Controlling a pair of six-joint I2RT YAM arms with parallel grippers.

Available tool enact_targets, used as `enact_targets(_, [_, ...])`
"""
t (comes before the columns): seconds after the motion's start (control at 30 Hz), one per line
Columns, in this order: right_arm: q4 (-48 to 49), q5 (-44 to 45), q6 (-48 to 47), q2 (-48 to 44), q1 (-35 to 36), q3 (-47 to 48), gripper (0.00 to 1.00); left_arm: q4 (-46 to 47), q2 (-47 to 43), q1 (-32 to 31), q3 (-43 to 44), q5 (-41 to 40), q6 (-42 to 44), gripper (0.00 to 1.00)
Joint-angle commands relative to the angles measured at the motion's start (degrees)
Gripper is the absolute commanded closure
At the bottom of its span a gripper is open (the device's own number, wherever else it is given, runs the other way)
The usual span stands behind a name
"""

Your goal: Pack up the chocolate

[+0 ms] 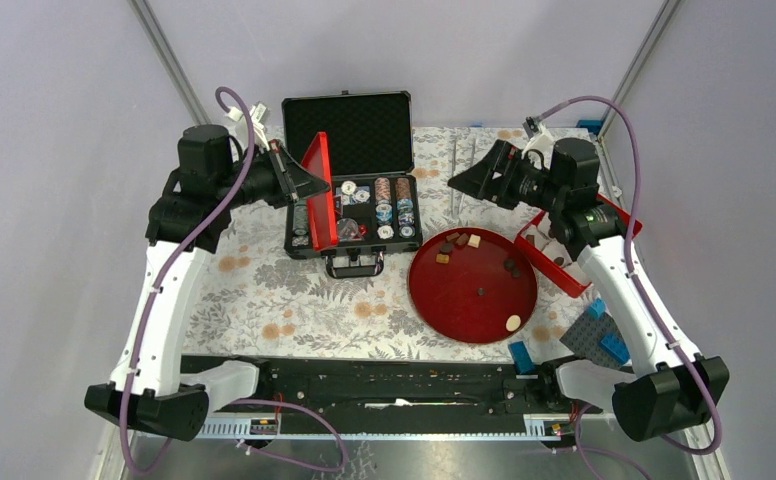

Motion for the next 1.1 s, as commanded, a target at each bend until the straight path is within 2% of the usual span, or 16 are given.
enact_targets(0.0, [0.3,7.1,8.0,0.9,5.5,8.4,0.02,5.5,-3.5,-2.7,-0.5,4.3,0.5,1.00])
enact_targets(0.1, [-3.4,17.4,7.1,3.0,15.5,14.9,0.01,8.8,-4.1,-6.5,-2.8,2.7,-1.2,1.00])
enact_targets(0.2, [-3.2,23.2,8.3,4.7,20.4,17.7,0.01,9.1,-3.7,-8.6,-3.0,0.1,-1.2,1.00])
enact_targets(0.33, [-18.2,38.8,4.4,13.1,29.9,32.9,0.01,10.6,-2.1,-11.2,-3.5,-1.1,-2.3,1.00])
enact_targets(0.43, [-17.8,43.5,4.3,15.7,34.5,35.1,0.01,13.7,-1.2,-13.6,-3.9,-1.8,-3.8,1.00])
enact_targets(0.77, [-19.3,52.9,1.3,20.9,38.0,39.8,0.06,14.7,1.8,-19.1,-2.7,-5.4,-4.0,1.00])
enact_targets(0.9, [-18.4,54.7,0.5,21.5,38.1,39.2,0.17,15.1,1.9,-20.2,-2.9,-6.3,-3.9,1.00])
enact_targets(1.07, [-19.2,52.6,0.1,24.7,38.8,41.2,0.30,15.1,2.0,-21.4,-3.0,-7.8,-4.0,1.00])
